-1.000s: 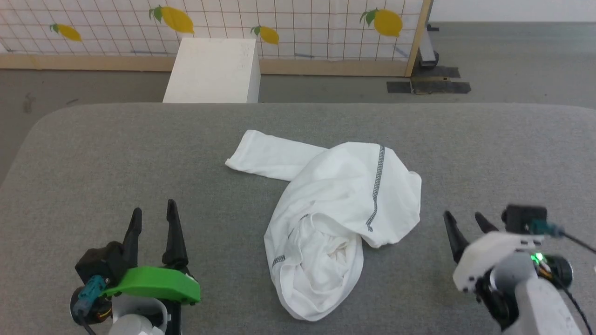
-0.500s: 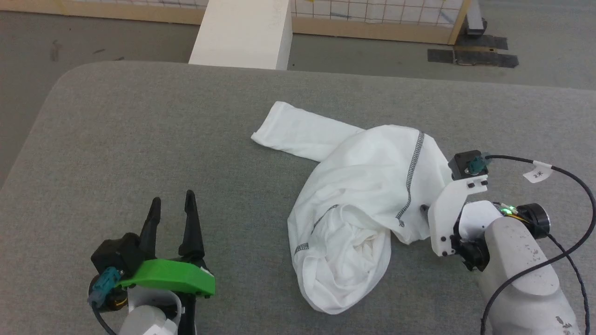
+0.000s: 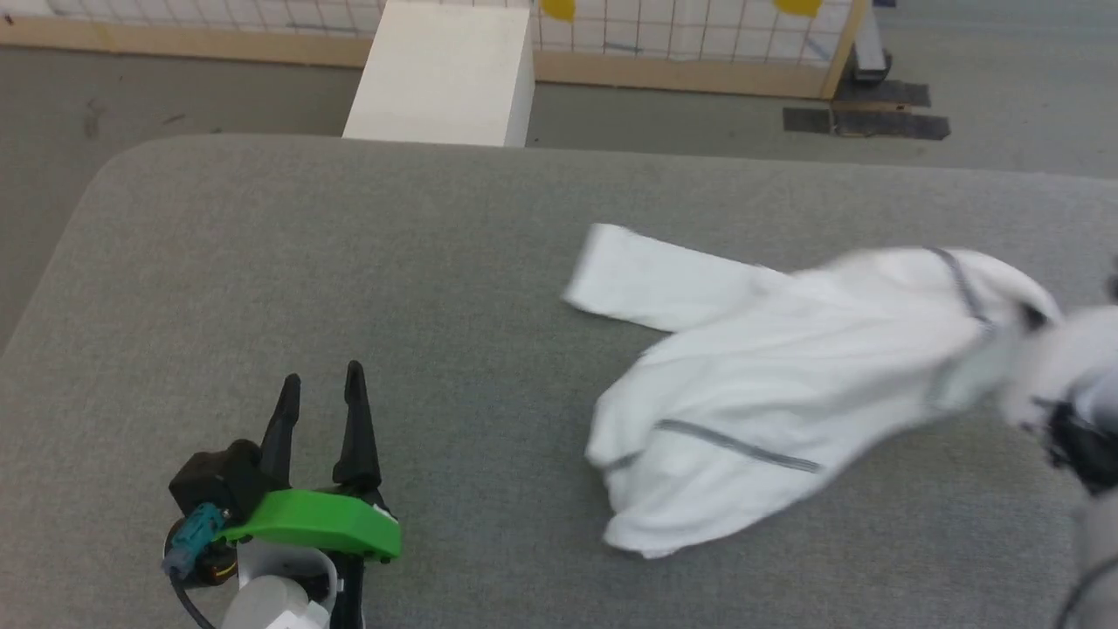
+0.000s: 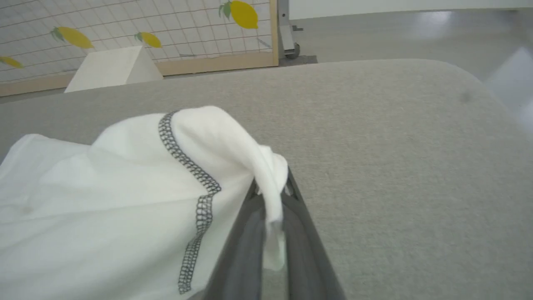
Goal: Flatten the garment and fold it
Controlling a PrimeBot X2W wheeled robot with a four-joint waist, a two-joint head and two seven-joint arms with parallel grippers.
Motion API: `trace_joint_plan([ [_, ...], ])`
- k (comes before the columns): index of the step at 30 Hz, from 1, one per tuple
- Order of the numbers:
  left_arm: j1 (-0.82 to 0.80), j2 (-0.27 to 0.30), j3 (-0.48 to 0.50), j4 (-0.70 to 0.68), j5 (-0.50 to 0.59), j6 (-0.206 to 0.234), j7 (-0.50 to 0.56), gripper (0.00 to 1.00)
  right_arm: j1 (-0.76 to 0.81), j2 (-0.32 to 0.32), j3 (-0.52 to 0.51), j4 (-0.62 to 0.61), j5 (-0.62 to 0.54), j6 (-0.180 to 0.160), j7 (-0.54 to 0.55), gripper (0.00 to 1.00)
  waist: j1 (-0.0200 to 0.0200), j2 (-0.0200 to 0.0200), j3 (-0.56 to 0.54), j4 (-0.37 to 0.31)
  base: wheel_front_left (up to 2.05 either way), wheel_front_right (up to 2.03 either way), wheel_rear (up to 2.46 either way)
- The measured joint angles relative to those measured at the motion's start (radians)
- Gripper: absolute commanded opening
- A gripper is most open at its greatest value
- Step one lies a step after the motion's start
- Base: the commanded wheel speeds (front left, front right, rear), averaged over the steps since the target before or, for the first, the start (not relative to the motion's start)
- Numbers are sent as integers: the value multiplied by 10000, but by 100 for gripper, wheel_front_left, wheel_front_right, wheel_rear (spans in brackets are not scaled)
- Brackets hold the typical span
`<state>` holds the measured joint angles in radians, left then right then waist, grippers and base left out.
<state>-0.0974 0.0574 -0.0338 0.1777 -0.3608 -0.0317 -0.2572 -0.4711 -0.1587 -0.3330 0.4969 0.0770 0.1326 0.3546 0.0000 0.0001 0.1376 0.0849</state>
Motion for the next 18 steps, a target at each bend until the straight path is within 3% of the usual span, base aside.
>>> trace_joint_plan([
  [3, 0, -12, -29, 40, 15, -31, 0, 100, 981, -111, -1490, -644, -307, 0, 244, 0, 0, 0, -149, -166, 0, 0, 0],
  [7, 7, -25, -82, 221, -4, -88, 0, 100, 2183, 487, -2686, -970, -683, -4, 884, 4, 0, 0, -263, -364, 0, 0, 0],
  [8, 10, -27, -84, 286, -12, -88, 0, 100, 2340, 679, -2740, -1012, -663, -4, 941, 45, 0, 0, -285, -422, 0, 0, 0],
  [9, 12, -27, -111, 339, -21, -104, 0, 100, 2412, 800, -2729, -1106, -648, -4, 884, 100, 0, 0, -302, -466, 0, 0, 0],
  [18, -180, -33, -755, 602, -1197, -368, 466, 100, 2545, 1045, -2813, -2667, 1335, -4, -2190, 100, 0, 0, -635, -712, 0, 0, 0],
])
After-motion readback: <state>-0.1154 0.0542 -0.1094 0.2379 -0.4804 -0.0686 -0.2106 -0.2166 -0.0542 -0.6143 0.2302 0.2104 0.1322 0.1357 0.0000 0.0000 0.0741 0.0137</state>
